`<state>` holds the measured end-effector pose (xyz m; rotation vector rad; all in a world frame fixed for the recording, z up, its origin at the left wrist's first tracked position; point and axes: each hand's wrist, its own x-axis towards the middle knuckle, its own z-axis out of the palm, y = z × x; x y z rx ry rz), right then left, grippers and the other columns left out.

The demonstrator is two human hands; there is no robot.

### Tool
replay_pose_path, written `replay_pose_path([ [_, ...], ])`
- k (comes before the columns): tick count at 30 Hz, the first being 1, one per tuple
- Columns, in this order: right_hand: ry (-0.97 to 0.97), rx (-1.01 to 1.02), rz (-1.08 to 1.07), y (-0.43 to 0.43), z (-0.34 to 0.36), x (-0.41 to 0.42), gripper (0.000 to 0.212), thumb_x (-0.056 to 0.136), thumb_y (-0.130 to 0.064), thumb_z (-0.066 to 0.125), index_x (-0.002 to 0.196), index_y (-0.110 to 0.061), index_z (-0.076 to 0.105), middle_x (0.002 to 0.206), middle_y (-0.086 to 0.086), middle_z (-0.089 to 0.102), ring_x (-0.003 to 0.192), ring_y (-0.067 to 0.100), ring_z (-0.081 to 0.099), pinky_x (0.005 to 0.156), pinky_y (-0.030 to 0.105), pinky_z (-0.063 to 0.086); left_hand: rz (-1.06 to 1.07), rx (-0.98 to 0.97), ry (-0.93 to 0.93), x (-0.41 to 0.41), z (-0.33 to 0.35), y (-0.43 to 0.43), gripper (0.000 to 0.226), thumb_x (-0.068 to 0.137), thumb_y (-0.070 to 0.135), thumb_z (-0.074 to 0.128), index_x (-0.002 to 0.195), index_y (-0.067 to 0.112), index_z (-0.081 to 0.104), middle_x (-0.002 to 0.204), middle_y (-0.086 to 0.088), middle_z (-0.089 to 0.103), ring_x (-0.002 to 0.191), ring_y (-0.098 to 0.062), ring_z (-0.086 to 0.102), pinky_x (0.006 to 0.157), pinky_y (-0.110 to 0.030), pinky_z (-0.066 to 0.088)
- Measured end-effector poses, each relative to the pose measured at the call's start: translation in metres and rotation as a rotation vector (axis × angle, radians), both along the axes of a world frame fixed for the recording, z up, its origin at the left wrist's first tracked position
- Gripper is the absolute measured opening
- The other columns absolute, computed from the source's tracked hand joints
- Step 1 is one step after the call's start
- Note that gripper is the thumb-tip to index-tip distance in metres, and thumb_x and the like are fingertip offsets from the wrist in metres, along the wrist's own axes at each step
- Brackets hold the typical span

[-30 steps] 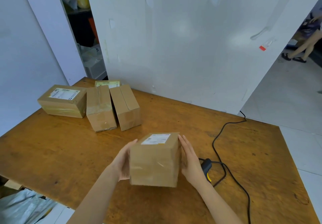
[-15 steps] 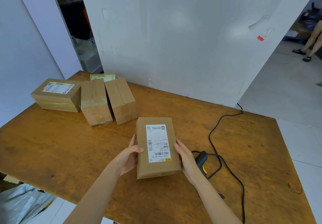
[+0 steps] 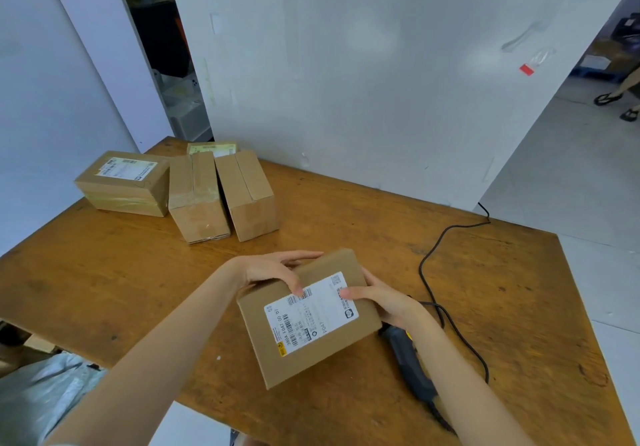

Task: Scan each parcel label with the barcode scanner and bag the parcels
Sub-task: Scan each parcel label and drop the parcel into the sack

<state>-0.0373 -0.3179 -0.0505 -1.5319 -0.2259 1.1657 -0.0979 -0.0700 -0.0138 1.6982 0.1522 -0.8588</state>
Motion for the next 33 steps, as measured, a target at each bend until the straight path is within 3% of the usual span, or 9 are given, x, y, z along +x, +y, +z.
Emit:
replay_pose_path([
  [3, 0.049, 0.027, -0.061, -0.004, -0.005, -0.002, 0.079, 0.064, -0.031, 0.083, 0.130, -0.042, 0.042, 0.121, 0.009, 0.067, 0.107, 0.028, 0.067, 0.083, 0.044, 0.056, 0.006, 0.023, 0.028, 0.006, 0.006, -0.001, 0.079, 0.071, 0.028, 0.076, 0.139, 0.043, 0.040, 0.133, -0.002, 0.057, 0.112, -0.028, 0.065, 0.094, -0.046, 0.053],
  [6, 0.061, 0.054, -0.168, -0.009, -0.009, -0.003, 0.078, 0.065, -0.031, 0.082, 0.132, -0.039, 0.042, 0.119, 0.009, 0.069, 0.104, 0.028, 0.068, 0.080, 0.043, 0.057, 0.063, 0.101, 0.006, 0.007, 0.011, 0.006, 0.079, 0.067, 0.055, 0.073, 0.138, 0.036, 0.046, 0.121, -0.001, 0.068, 0.105, -0.022, 0.068, 0.096, -0.041, 0.051],
  [9, 0.094, 0.104, -0.344, -0.016, -0.013, -0.004, 0.082, 0.065, -0.034, 0.081, 0.137, -0.034, 0.040, 0.121, 0.009, 0.067, 0.109, 0.031, 0.065, 0.083, 0.048, 0.056, 0.249, 0.145, -0.034, 0.003, 0.002, 0.020, 0.084, 0.056, 0.074, 0.068, 0.130, 0.036, 0.055, 0.124, 0.004, 0.066, 0.116, -0.019, 0.060, 0.110, -0.050, 0.033],
  [12, 0.159, 0.111, -0.510, -0.016, -0.011, -0.008, 0.086, 0.061, -0.044, 0.083, 0.135, -0.036, 0.040, 0.119, 0.005, 0.068, 0.107, 0.031, 0.064, 0.070, 0.046, 0.056, 0.551, -0.030, -0.038, -0.001, -0.015, 0.024, 0.078, 0.063, 0.066, 0.071, 0.132, 0.032, 0.051, 0.131, 0.001, 0.060, 0.117, -0.022, 0.060, 0.107, -0.054, 0.037],
  [16, 0.292, 0.122, -0.789, -0.001, -0.014, -0.018, 0.083, 0.064, -0.053, 0.080, 0.135, -0.037, 0.042, 0.125, 0.004, 0.061, 0.111, 0.034, 0.056, 0.086, 0.066, 0.041, 0.702, -0.239, 0.001, -0.005, -0.030, 0.003, 0.075, 0.066, 0.069, 0.067, 0.130, 0.033, 0.052, 0.128, 0.001, 0.060, 0.116, -0.027, 0.060, 0.103, -0.055, 0.038],
  [19, 0.352, 0.168, -0.963, 0.017, -0.014, -0.037, 0.082, 0.063, -0.057, 0.080, 0.134, -0.035, 0.044, 0.122, 0.002, 0.062, 0.109, 0.033, 0.057, 0.088, 0.069, 0.038, 0.858, -0.315, -0.066, -0.003, -0.039, -0.018, 0.088, 0.064, 0.070, 0.065, 0.139, 0.029, 0.045, 0.137, -0.002, 0.052, 0.118, -0.030, 0.057, 0.103, -0.053, 0.040],
  [25, 0.424, 0.272, -0.898, 0.029, -0.016, -0.076, 0.103, 0.053, -0.052, 0.086, 0.140, -0.037, 0.033, 0.131, 0.001, 0.053, 0.121, 0.036, 0.051, 0.096, 0.071, 0.037, 1.082, -0.346, -0.162, 0.005, -0.042, -0.043, 0.095, 0.058, 0.074, 0.066, 0.141, 0.036, 0.037, 0.137, -0.004, 0.051, 0.122, -0.028, 0.052, 0.093, -0.053, 0.049],
  [29, 0.265, 0.165, -0.802, 0.003, -0.017, -0.083, 0.064, 0.074, -0.051, 0.073, 0.126, -0.032, 0.042, 0.126, -0.003, 0.054, 0.115, 0.026, 0.057, 0.095, 0.054, 0.047, 1.182, -0.269, -0.226, 0.009, -0.041, -0.030, 0.099, 0.053, 0.067, 0.068, 0.141, 0.033, 0.036, 0.138, -0.004, 0.050, 0.121, -0.026, 0.052, 0.090, -0.048, 0.051],
  [33, -0.359, -0.216, -0.948, -0.038, -0.038, -0.084, 0.023, 0.090, -0.029, 0.064, 0.110, -0.021, 0.055, 0.116, 0.001, 0.056, 0.107, 0.020, 0.058, 0.087, 0.034, 0.049, 1.177, -0.255, -0.226, 0.006, -0.041, -0.022, 0.099, 0.051, 0.064, 0.070, 0.137, 0.021, 0.044, 0.130, -0.004, 0.058, 0.117, -0.022, 0.057, 0.085, -0.040, 0.052],
])
